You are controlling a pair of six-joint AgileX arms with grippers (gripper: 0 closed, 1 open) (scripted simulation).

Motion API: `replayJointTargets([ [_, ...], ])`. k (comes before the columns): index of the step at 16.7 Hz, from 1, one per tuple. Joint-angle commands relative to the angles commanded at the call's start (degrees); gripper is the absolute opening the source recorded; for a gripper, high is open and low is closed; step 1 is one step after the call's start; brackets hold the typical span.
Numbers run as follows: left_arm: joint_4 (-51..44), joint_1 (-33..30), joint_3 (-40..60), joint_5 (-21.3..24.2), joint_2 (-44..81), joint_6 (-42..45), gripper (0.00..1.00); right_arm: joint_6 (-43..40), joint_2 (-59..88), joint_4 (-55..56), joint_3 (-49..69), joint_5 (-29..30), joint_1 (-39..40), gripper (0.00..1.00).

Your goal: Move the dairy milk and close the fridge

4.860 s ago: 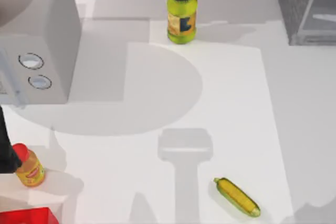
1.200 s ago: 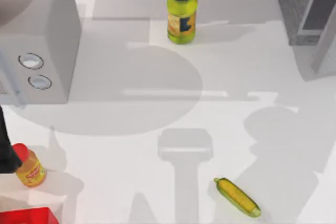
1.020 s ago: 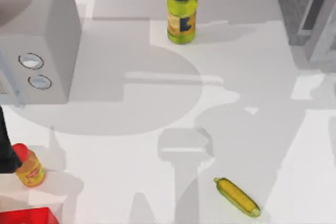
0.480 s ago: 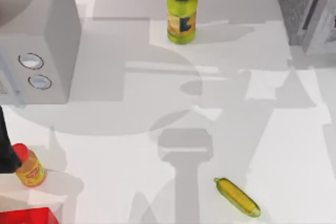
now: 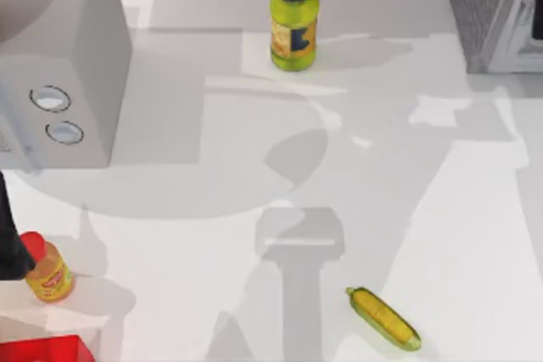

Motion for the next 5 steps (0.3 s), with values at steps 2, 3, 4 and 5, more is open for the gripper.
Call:
replayJointTargets([
  [2,0.0,0.0,0.0,0.0,0.0,0.0,1.00,-0.3,3.6,-0.9,4.2,0.2,0.0,1.00],
  [3,0.0,0.0,0.0,0.0,0.0,0.0,1.00,-0.2,4.7,-1.4,5.3,0.2,0.0,1.00],
  [4,0.0,0.0,0.0,0.0,0.0,0.0,1.00,0.0,5.2,-1.7,5.9,0.1,0.1,1.00],
  [5,0.0,0.0,0.0,0.0,0.0,0.0,1.00,0.0,5.3,-1.8,6.0,0.1,0.1,1.00],
])
